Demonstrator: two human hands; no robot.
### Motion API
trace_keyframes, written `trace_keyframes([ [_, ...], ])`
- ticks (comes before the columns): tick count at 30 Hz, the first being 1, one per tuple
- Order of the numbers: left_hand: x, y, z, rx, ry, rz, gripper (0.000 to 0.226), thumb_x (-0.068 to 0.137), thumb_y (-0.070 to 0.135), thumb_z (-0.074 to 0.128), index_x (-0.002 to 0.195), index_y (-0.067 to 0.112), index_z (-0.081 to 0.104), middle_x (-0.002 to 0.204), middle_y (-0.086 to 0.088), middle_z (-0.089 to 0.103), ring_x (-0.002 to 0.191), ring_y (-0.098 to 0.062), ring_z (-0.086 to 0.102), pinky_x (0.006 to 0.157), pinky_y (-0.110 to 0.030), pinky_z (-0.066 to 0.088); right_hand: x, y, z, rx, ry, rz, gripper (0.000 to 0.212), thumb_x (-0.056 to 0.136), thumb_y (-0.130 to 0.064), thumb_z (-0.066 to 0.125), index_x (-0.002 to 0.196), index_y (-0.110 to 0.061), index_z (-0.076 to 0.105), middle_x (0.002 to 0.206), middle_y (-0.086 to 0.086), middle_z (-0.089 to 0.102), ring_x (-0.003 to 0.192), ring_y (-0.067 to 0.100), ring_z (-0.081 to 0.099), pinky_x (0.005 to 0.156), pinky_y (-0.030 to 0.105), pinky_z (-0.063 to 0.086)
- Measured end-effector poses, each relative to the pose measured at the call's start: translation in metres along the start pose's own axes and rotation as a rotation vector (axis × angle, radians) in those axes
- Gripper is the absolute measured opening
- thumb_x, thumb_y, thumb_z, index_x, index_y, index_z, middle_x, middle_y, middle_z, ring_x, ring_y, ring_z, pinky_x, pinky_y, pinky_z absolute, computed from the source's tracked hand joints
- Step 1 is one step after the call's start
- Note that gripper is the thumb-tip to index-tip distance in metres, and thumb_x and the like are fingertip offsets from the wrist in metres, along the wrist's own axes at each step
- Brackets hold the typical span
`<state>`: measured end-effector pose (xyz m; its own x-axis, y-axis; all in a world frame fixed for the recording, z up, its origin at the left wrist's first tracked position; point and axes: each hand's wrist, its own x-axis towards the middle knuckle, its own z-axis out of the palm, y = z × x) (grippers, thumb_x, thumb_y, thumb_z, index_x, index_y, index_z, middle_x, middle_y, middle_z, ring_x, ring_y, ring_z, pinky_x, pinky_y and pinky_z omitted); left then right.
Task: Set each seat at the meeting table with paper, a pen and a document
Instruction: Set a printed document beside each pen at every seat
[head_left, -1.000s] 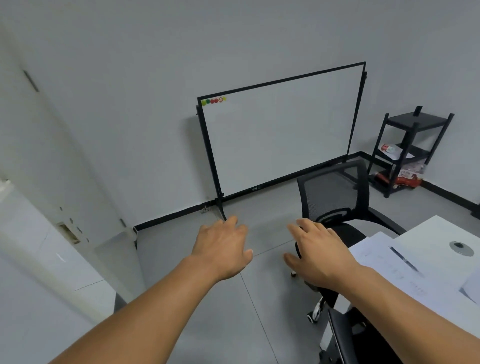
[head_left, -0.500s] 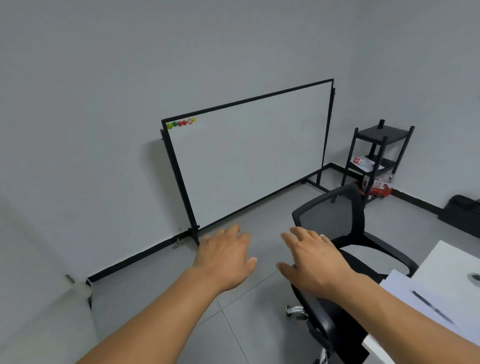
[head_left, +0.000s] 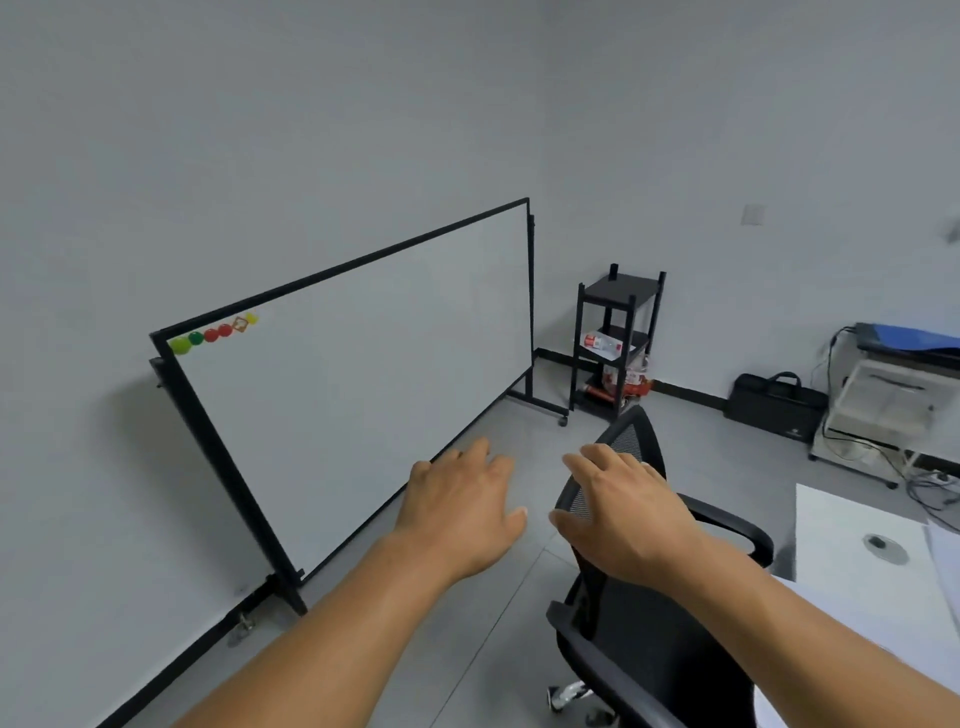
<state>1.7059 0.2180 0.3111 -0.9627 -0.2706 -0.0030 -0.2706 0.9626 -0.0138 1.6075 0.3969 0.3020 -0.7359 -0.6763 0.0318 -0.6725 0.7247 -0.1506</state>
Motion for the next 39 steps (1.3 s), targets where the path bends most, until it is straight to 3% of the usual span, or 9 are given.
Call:
trace_keyframes([
  [15, 0.223, -0.034, 0.035, 0.11, -0.166, 0.166, 0.061, 0.104, 0.057, 0.051, 0.156, 0.023, 0.048, 0.155, -0.004, 0.049, 0.134, -0.031, 0.056, 0.109, -0.054, 0.047, 0.196, 0.057, 0.054, 0.147, -0.025, 0.149, 0.072, 0.102, -0.064, 0.049, 0.16, -0.024, 0.036, 0.161, 0.0, 0.045, 0.145, 0.025, 0.047, 0.122, 0.048, 0.04],
  [20, 0.297, -0.021, 0.035, 0.102, -0.218, 0.252, 0.065, 0.103, 0.056, 0.053, 0.161, 0.026, 0.042, 0.164, -0.004, 0.042, 0.143, -0.032, 0.05, 0.113, -0.054, 0.045, 0.233, 0.096, 0.05, 0.166, -0.014, 0.256, 0.066, 0.101, -0.064, 0.05, 0.153, -0.024, 0.043, 0.157, 0.0, 0.049, 0.146, 0.025, 0.046, 0.122, 0.048, 0.039],
  [31, 0.455, 0.055, 0.063, 0.091, -0.236, 0.658, 0.073, 0.1, 0.059, 0.055, 0.166, 0.033, 0.035, 0.167, 0.0, 0.04, 0.146, -0.029, 0.051, 0.116, -0.054, 0.046, 0.25, 0.202, 0.06, 0.166, 0.043, 0.76, 0.068, 0.099, -0.065, 0.048, 0.154, -0.024, 0.042, 0.159, -0.001, 0.047, 0.144, 0.027, 0.048, 0.117, 0.046, 0.043],
  [39, 0.525, 0.136, 0.085, 0.14, -0.244, 1.148, 0.064, 0.097, 0.059, 0.053, 0.154, 0.032, 0.046, 0.155, 0.001, 0.048, 0.133, -0.03, 0.058, 0.105, -0.054, 0.047, 0.241, 0.206, 0.064, 0.186, 0.083, 1.233, 0.055, 0.096, -0.063, 0.048, 0.138, -0.028, 0.05, 0.144, -0.004, 0.054, 0.131, 0.026, 0.054, 0.107, 0.042, 0.046],
])
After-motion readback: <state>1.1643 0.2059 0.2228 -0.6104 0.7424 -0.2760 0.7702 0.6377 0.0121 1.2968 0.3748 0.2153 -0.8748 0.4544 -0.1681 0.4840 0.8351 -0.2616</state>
